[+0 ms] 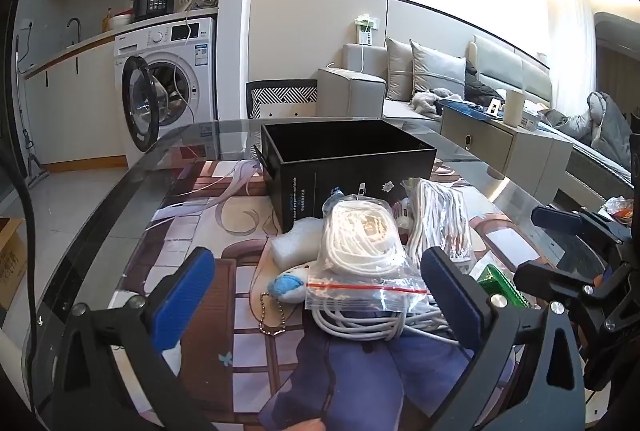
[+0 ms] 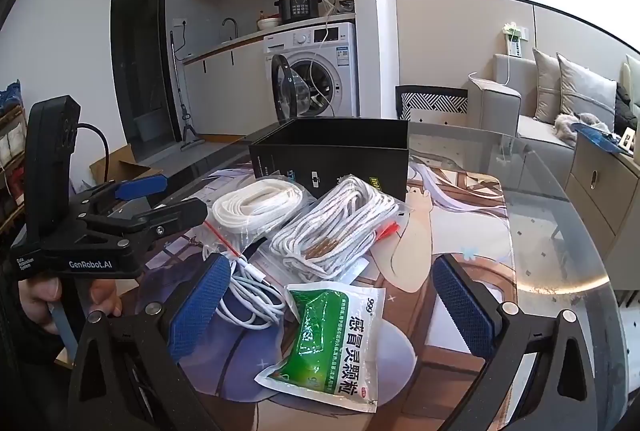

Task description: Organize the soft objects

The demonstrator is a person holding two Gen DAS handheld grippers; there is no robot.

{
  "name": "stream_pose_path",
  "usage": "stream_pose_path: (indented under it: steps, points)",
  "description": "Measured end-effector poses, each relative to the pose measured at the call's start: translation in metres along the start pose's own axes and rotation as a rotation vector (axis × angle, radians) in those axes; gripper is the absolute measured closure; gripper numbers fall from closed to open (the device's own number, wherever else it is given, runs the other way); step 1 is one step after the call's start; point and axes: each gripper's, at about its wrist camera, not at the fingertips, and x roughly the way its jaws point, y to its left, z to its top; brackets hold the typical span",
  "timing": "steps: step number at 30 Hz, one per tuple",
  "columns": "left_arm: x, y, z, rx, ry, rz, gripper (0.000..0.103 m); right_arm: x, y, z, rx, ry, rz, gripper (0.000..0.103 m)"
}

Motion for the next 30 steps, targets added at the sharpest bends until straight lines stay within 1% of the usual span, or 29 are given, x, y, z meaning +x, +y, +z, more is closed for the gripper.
stream_pose_path:
  steps: [3,5,10,30]
  points:
    - [0.0,0.002,0.0,-0.024,0.006,-0.006,0.0,0.0,0.0,0.0,-0.009,-0.005,-0.006,0.0]
    - [-0.004,-0.001,-0.002,-0.008,-0.014,-0.004,0.0,0.0,0.0,0.0,-0.007,-0.002,-0.005,0.0]
    - [0.005,0.002,-0.002,-0.014,0.012,-0.006,0.0,-0.002,0.0,-0.002,-0.007,-0.005,-0.008,0.0]
    - [0.007,0.002,-0.003,-0.007,0.019,-0.005,0.0,0.0,-0.003,-0.003,-0.005,-0.003,-0.008,0.0]
